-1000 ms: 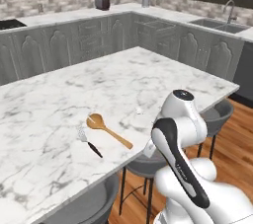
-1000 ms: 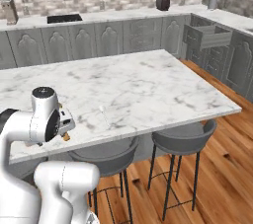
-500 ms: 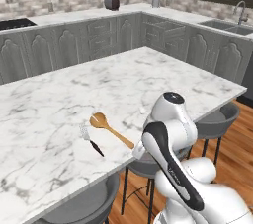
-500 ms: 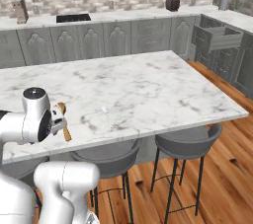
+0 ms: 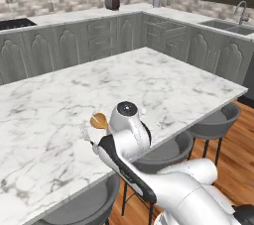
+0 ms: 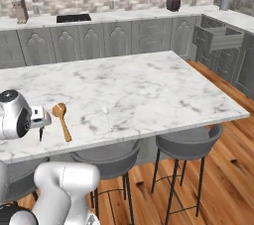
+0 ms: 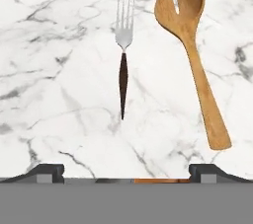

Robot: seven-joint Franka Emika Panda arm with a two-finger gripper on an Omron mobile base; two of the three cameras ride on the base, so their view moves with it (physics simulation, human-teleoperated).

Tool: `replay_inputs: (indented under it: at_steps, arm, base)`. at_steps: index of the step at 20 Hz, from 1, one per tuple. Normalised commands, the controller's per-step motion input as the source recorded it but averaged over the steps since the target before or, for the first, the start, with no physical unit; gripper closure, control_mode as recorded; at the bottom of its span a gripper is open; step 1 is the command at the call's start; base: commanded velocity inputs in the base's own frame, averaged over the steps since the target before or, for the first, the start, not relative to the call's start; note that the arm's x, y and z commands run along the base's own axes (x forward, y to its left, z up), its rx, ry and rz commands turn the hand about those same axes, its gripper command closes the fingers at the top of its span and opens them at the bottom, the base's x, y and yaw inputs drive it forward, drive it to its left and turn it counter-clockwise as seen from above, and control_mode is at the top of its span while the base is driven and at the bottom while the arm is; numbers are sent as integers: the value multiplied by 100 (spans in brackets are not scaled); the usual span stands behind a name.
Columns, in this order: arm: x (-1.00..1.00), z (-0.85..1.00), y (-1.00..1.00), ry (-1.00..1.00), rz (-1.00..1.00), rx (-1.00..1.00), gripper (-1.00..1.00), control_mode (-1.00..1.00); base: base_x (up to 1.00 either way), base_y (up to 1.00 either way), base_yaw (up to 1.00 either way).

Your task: Pick up the metallic utensils from the counter and place them in the open drawer. Make sure not to pick up any wooden utensils.

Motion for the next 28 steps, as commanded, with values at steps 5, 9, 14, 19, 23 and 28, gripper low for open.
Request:
replay_inputs:
  at_steps: [5,9,14,19,23,28]
  arm:
    - [100,0,70,30,-15,-2,-100,-100]
    - [41,0,26,18,-1,0,-100,-100]
    - [29,-18,0,1,0,0,-100,-100]
    - [38,-55,21,0,0,0,-100,-100]
    - [33,-45,50,-4,0,0,-100,-100]
    - [35,-17,23,-1,0,0,-100,-100]
  base:
    - [0,0,0]
    - [0,0,0]
    - [0,0,0]
    - [0,0,0]
    - [0,0,0]
    - [0,0,0]
